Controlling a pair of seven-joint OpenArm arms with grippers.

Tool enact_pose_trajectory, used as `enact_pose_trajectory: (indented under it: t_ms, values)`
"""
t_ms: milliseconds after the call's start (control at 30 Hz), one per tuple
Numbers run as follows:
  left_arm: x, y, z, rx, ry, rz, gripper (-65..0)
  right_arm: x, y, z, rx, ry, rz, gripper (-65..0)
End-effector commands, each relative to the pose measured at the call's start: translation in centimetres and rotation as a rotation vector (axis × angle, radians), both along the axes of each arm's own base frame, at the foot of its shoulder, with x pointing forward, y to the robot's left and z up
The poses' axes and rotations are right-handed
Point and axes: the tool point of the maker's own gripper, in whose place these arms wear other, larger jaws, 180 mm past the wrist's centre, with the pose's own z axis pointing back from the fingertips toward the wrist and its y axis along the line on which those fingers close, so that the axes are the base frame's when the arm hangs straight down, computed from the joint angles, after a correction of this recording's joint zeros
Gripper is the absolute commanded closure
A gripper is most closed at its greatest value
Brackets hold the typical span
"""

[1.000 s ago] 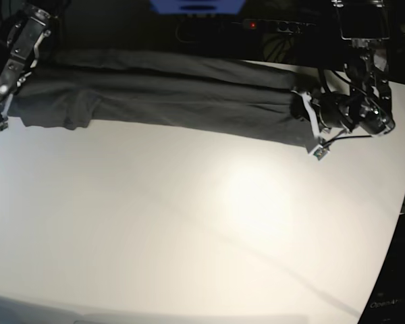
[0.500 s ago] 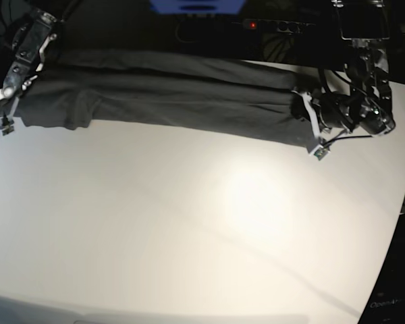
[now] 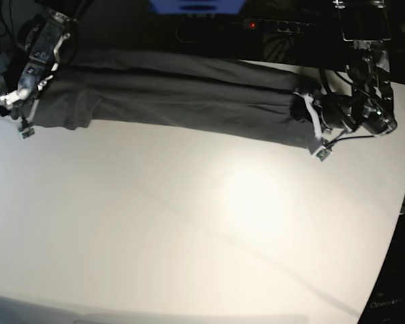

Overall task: Fold the T-shirt properly
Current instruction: 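Lower both grippers and press the folded shirt onto the table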

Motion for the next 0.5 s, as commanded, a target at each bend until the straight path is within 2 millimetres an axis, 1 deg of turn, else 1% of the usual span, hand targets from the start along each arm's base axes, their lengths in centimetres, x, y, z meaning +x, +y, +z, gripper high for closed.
enact_pose_trajectory:
  t_ms: [0, 100, 200, 333, 467]
  values:
    - [-0.8, 1.4, -0.8, 0.073, 0.041, -0.003, -2.6, 0.0, -0.3, 0.0, -0.006, 0.004, -0.008, -0.1]
    - [-1.0, 1.5, -1.2, 0.067, 0.055, 0.003, -2.6, -0.2, 0.7, -2.6, 0.079, 0.019, 0.006, -0.1]
    - [-1.0, 1.5, -1.2, 0.068, 0.055, 0.004, -2.6, -1.4, 0.3, -4.0, 0.115, 0.036, -0.027, -0.1]
    - [-1.0, 1.7, -1.2, 0.071, 0.055, 0.003, -2.6, -2.2, 0.0, -5.1, 0.138, 0.059, -0.055, -0.1]
    - [-1.0, 1.7, -1.2, 0.071, 0.055, 0.005, -2.6, -1.8, 0.0, -5.1, 0.139, 0.052, -0.041, -0.1]
